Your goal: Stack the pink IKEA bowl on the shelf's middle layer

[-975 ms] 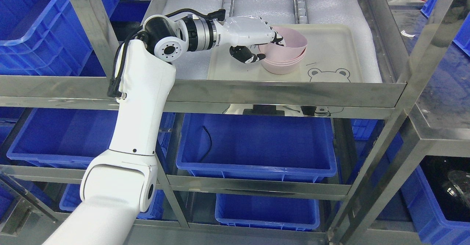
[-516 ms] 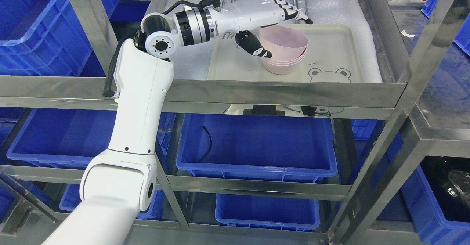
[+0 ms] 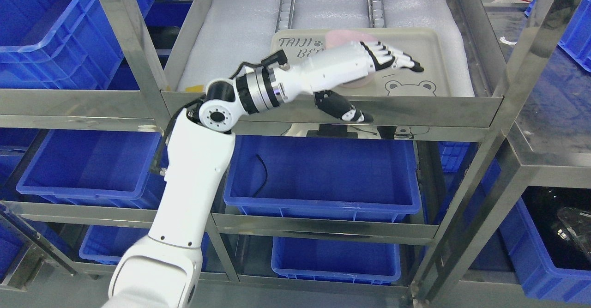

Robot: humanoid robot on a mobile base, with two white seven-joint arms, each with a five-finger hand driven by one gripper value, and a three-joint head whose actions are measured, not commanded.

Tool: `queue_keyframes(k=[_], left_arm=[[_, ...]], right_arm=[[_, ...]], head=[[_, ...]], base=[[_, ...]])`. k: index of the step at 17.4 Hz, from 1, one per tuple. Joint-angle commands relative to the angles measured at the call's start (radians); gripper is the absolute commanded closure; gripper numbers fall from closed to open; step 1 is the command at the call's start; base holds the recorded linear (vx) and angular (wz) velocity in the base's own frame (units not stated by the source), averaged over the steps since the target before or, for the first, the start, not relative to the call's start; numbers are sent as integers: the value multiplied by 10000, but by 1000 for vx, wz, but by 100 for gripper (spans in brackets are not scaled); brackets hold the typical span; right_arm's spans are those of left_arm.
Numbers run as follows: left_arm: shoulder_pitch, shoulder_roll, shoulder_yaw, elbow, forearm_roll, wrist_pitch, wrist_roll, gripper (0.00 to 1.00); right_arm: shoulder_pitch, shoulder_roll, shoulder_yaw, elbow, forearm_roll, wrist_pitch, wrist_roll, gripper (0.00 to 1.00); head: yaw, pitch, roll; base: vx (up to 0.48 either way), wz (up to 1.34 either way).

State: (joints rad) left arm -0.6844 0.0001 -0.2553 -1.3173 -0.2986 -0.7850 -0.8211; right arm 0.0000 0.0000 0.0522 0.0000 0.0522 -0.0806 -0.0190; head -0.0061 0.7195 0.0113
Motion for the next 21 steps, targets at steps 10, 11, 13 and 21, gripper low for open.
queue_keyframes(k=[10,11,13,21], left_arm=[[6551,174,478,653,347,-4,1427,16],[6750,174,801,762,409,-4,1810,16],[6966,174,1262,763,852,-4,2851,7],[7335,174,1908,-140,2893,2984,5555,0]], right_arm=[[31,-175,0,-175,0,-7,6,0],[46,-175,0,-175,0,-7,6,0],[31,-175,0,-175,0,-7,6,0],[46,-175,0,-175,0,-7,6,0]], head=[[0,0,0],[0,0,0],[0,0,0],[0,0,0]], base=[[-42,-101],[17,79],[20,98],[6,33]])
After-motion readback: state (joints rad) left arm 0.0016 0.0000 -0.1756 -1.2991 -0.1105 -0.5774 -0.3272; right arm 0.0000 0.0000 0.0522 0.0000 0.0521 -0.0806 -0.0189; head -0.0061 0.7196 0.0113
